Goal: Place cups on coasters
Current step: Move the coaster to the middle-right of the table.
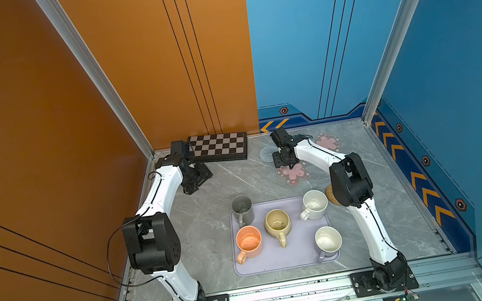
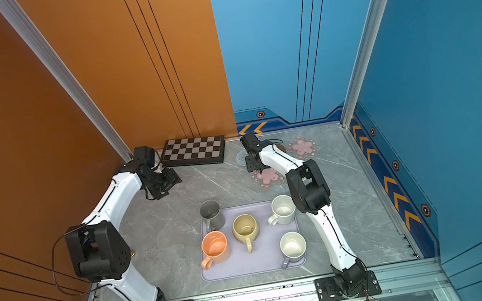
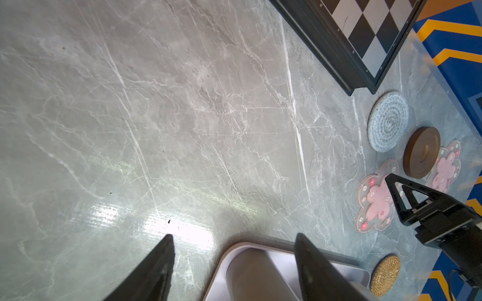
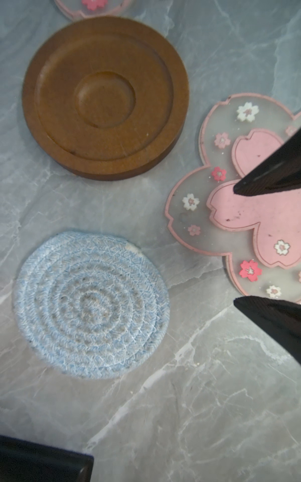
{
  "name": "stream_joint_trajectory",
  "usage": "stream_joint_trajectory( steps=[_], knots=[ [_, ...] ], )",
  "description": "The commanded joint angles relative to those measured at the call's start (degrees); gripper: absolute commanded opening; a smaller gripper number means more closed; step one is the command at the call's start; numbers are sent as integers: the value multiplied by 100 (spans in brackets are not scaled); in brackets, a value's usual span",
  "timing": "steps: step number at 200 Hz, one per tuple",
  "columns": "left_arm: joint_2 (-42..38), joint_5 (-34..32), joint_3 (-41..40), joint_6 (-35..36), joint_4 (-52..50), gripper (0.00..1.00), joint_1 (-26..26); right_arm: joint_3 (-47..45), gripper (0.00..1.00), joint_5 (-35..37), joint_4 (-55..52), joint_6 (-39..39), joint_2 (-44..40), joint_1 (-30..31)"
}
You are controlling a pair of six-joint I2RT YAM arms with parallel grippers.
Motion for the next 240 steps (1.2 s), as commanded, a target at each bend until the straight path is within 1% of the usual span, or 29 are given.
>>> stream_joint_trajectory(
  steps=[1, 41, 84, 207, 240],
  knots=[
    [178, 109, 92, 17, -83, 73, 53, 180, 64, 340, -107, 133, 201, -2],
    [292, 221, 159, -34, -69, 73, 32, 380, 65, 496, -116, 124, 364, 8],
    [311, 166, 50, -31, -69, 73, -9, 370, 65, 598, -151, 138, 438, -51],
    [251, 161, 32, -114, -75, 73, -82, -138, 65, 510, -263, 237, 405, -140],
    [217, 173, 56, -126, -76, 73, -87, -501, 65, 631, -251, 311, 230, -167]
  ],
)
